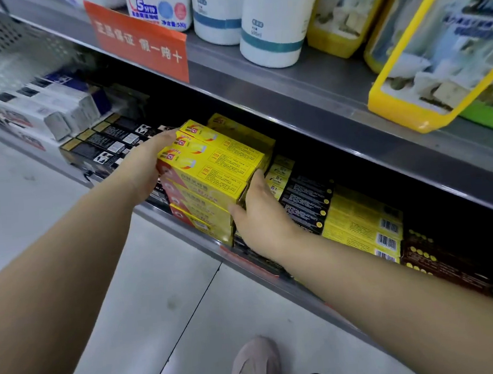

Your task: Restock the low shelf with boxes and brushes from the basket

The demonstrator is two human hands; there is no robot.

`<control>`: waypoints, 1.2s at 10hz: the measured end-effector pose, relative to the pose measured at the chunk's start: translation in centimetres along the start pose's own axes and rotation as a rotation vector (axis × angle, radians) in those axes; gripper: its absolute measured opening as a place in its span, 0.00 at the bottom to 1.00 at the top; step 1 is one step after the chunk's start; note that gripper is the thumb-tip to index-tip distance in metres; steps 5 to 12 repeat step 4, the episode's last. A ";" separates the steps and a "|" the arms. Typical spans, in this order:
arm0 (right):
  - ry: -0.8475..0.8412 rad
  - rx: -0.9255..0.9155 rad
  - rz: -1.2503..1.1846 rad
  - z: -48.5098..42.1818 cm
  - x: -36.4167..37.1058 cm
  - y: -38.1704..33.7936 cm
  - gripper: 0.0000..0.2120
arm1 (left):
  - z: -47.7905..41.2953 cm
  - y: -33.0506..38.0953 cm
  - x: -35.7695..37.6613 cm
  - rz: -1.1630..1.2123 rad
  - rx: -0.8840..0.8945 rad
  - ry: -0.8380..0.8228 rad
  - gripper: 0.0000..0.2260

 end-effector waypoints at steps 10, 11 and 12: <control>0.073 0.026 -0.148 -0.1 -0.5 0.1 0.36 | 0.5 0.1 0.4 -0.061 0.033 0.057 0.17; 0.073 0.026 -0.148 -0.1 -0.5 0.1 0.36 | 0.5 0.1 0.4 -0.061 0.033 0.057 0.17; 0.073 0.026 -0.148 -0.1 -0.5 0.1 0.36 | 0.5 0.1 0.4 -0.061 0.033 0.057 0.17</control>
Point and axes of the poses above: each hand's wrist, its own z-axis away from the middle knuckle, its own x-axis out of the palm, y = z × x, the point moved 1 cm from there along -z, towards the middle knuckle, and after that the axes turned 9 degrees about -x, right-handed, at the moved point
